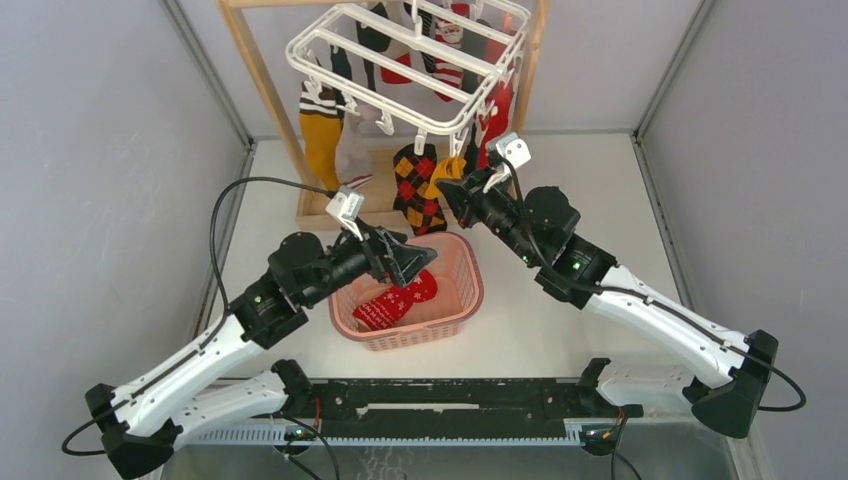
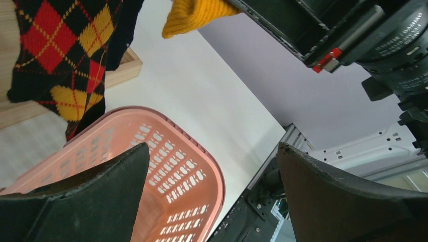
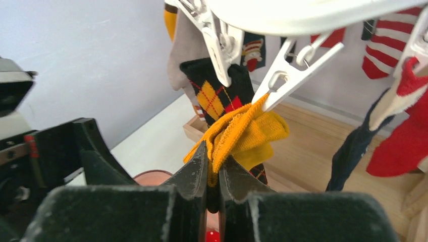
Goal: Remove the socks clipped to the hanger
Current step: Remove the sock from the hanger.
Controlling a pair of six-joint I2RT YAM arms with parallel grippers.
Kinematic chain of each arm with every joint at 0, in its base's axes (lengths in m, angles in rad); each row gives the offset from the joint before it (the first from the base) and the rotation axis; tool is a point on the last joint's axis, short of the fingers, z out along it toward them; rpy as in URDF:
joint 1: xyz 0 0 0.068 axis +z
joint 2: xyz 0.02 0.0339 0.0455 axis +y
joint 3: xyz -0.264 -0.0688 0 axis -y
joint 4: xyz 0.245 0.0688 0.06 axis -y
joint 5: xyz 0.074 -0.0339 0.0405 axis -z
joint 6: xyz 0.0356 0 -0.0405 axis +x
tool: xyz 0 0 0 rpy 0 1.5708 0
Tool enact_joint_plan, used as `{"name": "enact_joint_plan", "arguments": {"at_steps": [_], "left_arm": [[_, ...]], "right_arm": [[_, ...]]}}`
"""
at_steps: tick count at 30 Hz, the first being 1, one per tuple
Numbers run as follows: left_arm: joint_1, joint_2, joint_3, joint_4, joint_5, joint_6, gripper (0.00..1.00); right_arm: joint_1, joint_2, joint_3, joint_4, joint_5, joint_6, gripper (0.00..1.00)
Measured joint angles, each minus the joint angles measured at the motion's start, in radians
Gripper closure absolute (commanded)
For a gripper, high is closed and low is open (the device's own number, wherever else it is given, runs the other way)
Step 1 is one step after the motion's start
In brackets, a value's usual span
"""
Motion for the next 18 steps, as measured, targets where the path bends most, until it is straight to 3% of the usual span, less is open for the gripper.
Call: {"name": "enact_joint_plan", "arguments": {"at_steps": [18], "left_arm": [[0.009, 0.059, 0.002, 0.188, -0.113, 0.096, 0.00]], "right_arm": [[0.009, 0.028, 0.055, -0.058, -0.105, 0.030, 0.88]]}}
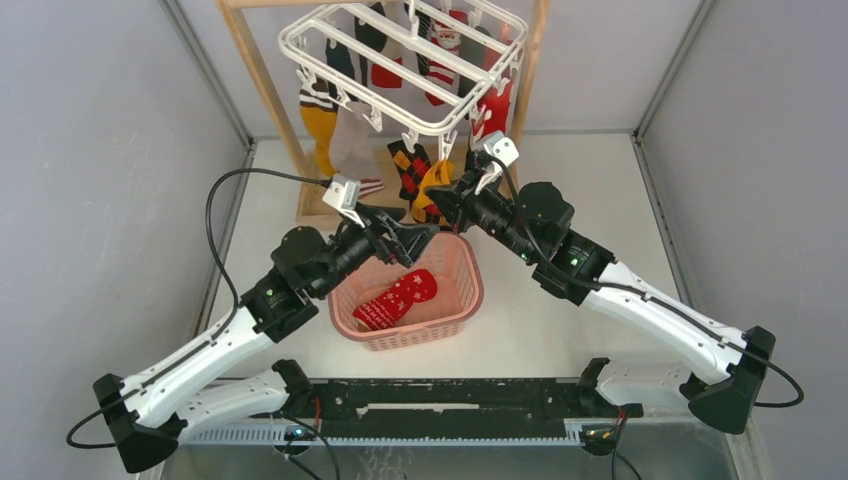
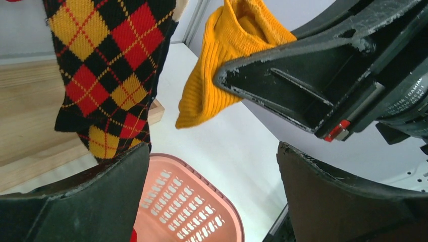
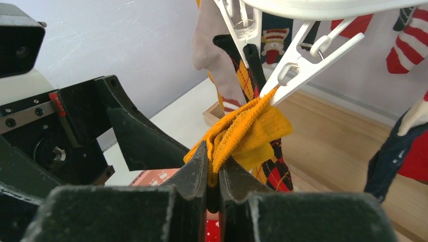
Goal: Remove the socks clipped to the hanger
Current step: Remove the sock from the hanger.
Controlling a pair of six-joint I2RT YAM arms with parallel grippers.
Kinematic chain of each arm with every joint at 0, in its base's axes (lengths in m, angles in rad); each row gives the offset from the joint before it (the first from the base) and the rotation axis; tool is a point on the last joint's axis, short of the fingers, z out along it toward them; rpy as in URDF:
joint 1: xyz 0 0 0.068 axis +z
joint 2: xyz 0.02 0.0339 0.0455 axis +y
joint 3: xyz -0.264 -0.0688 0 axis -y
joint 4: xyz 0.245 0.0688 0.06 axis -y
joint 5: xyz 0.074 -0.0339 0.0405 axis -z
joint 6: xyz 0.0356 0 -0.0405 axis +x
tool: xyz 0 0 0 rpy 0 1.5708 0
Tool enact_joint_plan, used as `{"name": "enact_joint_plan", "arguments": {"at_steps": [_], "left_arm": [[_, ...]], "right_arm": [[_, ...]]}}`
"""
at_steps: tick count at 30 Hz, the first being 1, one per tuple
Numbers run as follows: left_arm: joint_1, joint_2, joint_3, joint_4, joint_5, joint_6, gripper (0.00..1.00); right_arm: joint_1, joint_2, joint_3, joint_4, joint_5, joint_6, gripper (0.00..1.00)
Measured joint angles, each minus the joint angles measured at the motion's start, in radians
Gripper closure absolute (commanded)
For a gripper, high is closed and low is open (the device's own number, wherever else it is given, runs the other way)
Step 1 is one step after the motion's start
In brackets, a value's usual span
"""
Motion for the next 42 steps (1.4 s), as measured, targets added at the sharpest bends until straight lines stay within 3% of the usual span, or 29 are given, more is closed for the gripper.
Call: {"name": "enact_joint_plan", "arguments": {"at_steps": [8, 11, 22, 26, 30, 31, 34, 42], "left_arm": [[0.005, 0.061, 0.000, 0.063, -0.015, 0.045, 0.00], [0.006, 0.079, 0.000, 0.086, -0.028, 0.063, 0.06], [0.024, 0.141, 0.004, 0.131, -0.033, 0.105, 0.63], [0.026, 0.154, 0.018, 0.133, -0.026, 0.105, 0.72], [0.026, 0.154, 0.029, 0.142, -0.017, 0.102, 0.97], [0.026, 0.155, 0.032, 0.143, -0.013, 0.106, 1.00], [0.027, 0.155, 0.039, 0.144, -0.003, 0.104, 1.00], [0.028, 0.155, 0.039, 0.145, 0.002, 0.104, 1.00]], "right_arm": [[0.000, 0.000, 0.000, -0.013, -0.019, 0.001, 0.89], [0.000, 0.000, 0.002, -0.024, -0.028, 0.001, 0.89], [0.000, 0.000, 0.005, -0.039, -0.034, 0.001, 0.88], [0.000, 0.000, 0.005, -0.045, -0.034, 0.001, 0.89], [0.000, 0.000, 0.005, -0.048, -0.034, 0.000, 0.88], [0.000, 0.000, 0.005, -0.048, -0.034, 0.001, 0.88], [0.000, 0.000, 0.007, -0.050, -0.034, 0.000, 0.86], [0.000, -0.006, 0.007, -0.067, -0.018, 0.014, 0.55]]}}
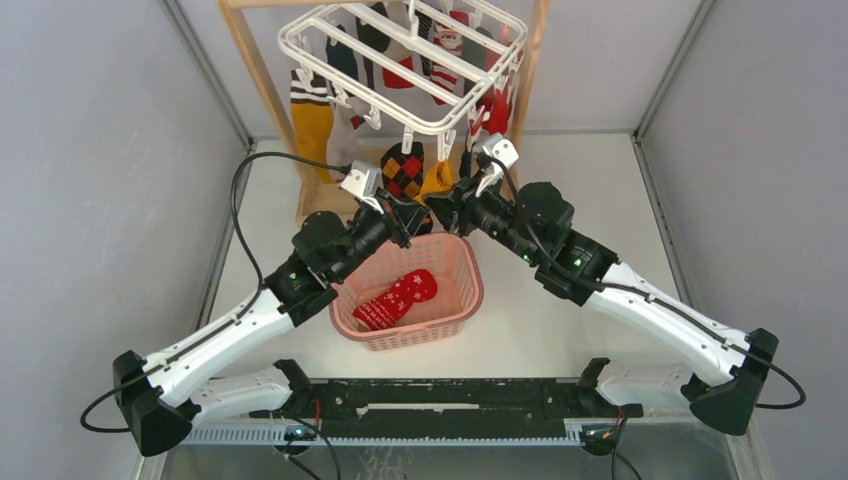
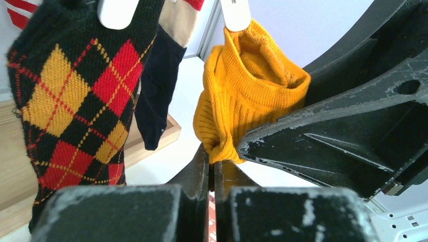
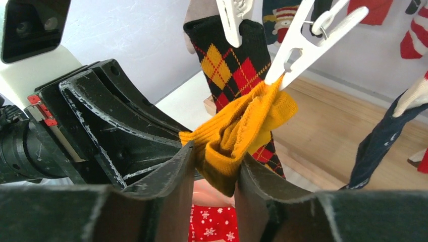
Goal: Remove the socks clipped to the hanger
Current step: Remove the sock from the hanger.
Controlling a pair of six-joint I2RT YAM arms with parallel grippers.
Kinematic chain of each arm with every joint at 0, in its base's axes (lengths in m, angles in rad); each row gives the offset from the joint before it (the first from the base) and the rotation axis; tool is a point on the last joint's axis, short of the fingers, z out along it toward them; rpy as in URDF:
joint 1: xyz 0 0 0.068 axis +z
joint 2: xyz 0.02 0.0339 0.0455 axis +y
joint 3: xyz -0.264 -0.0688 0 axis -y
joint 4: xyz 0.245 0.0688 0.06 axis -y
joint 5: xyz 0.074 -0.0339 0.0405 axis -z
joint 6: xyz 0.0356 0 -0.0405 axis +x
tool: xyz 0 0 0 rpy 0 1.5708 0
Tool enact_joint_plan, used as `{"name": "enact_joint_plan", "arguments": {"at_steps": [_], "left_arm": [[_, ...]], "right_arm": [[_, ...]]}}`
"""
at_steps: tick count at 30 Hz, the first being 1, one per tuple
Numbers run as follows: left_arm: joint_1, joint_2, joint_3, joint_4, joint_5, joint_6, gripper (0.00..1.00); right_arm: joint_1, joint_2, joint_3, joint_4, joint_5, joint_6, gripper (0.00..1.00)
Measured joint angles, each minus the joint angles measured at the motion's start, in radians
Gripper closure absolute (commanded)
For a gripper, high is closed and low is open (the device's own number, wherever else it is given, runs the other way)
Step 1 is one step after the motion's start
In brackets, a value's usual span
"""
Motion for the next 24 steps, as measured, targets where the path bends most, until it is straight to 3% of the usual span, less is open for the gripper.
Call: {"name": "enact_joint_plan", "arguments": {"at_steps": [4, 12, 17, 24], "left_arm": [[0.002, 0.000, 0.000, 0.003, 0.000, 0.000, 1.00], [0.013, 0.000, 0.000, 0.014, -0.001, 0.000, 1.00], [0.026, 0.005, 0.000, 0.016, -0.001, 0.000, 1.00], [0.051, 0.021, 0.000, 0.017, 0.003, -0.002, 1.00]], "right_arm": [[0.002, -0.014, 0.000, -0.031, 0.022, 0.008, 0.47], [0.006, -0.065, 0.000, -0.101, 0.106, 0.025, 0.39], [0.006, -0.103, 0.000, -0.102, 0.143, 0.029, 0.28], [-0.080, -0.112, 0.000, -0.064, 0.093, 0.058, 0.32]]}}
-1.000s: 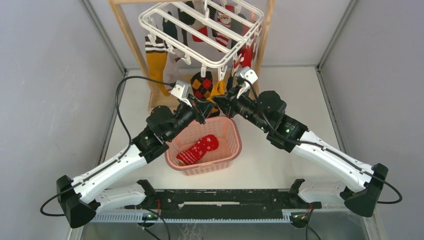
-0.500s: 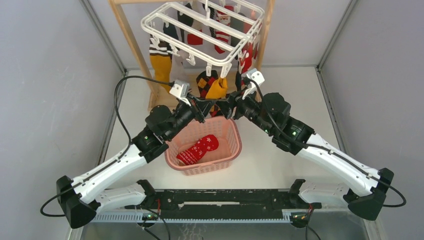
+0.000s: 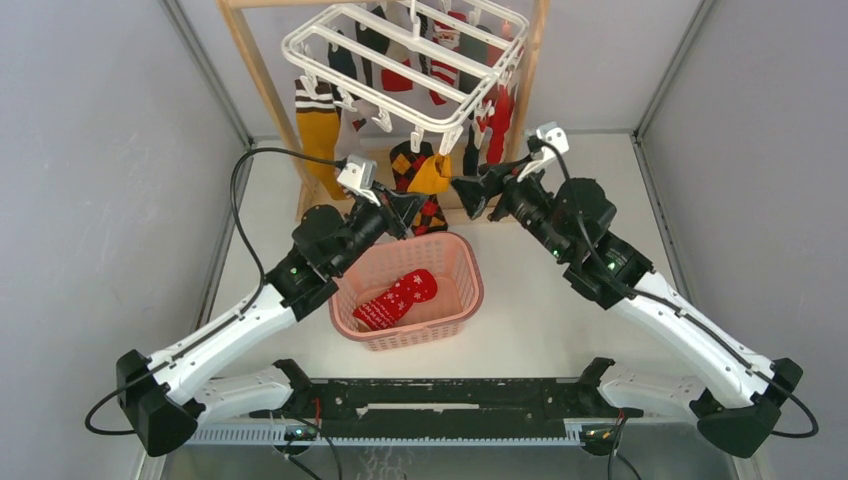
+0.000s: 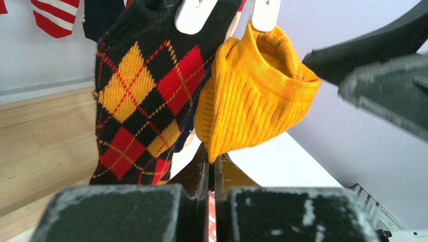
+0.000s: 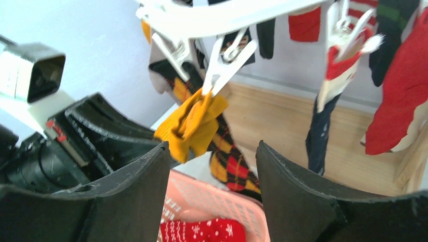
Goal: Remove the socks clipped to the hanger
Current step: Remove the sock from the hanger.
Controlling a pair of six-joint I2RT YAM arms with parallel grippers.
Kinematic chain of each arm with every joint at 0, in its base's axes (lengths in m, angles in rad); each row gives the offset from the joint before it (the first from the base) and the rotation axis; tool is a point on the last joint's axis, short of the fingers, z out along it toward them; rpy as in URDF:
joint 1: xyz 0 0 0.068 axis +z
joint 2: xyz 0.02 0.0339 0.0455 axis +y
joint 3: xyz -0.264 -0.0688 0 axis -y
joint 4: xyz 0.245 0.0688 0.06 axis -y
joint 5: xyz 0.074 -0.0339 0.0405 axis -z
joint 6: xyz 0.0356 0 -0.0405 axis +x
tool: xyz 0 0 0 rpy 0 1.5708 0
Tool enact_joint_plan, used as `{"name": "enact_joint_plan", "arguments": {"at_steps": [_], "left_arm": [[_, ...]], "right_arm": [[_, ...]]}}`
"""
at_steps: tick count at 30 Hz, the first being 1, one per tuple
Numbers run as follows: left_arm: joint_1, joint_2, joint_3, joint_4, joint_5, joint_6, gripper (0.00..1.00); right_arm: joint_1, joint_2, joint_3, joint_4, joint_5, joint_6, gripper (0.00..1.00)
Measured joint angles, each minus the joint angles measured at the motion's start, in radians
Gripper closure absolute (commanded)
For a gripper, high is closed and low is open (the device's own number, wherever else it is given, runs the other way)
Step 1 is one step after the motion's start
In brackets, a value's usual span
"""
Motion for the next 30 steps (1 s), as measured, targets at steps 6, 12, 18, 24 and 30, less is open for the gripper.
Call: {"name": "enact_joint_plan", "arguments": {"at_steps": [6, 12, 18, 24, 30], "left_arm": [[0.014, 0.006, 0.000, 0.007, 0.008, -0.007, 1.00], [0.029, 0.011, 0.000, 0.020, 0.028, -0.010, 1.00], [0.038, 0.027, 0.000, 0.040, 0.048, -0.018, 1.00], [0.040, 0.040, 0.000, 0.058, 0.056, -0.026, 1.00], [0.045, 0.061, 0.000, 0.077, 0.081, -0.035, 1.00]], "right_arm": [[-0.119, 0.016, 0.000, 0.097, -0.098, 0.068, 0.38], [-0.168, 0.078, 0.000, 0.207, -0.189, 0.124, 0.42], [-0.180, 0.137, 0.000, 0.279, -0.225, 0.162, 0.43], [-0.181, 0.155, 0.000, 0.327, -0.215, 0.183, 0.43], [-0.183, 0.178, 0.012, 0.346, -0.204, 0.190, 0.44]]}}
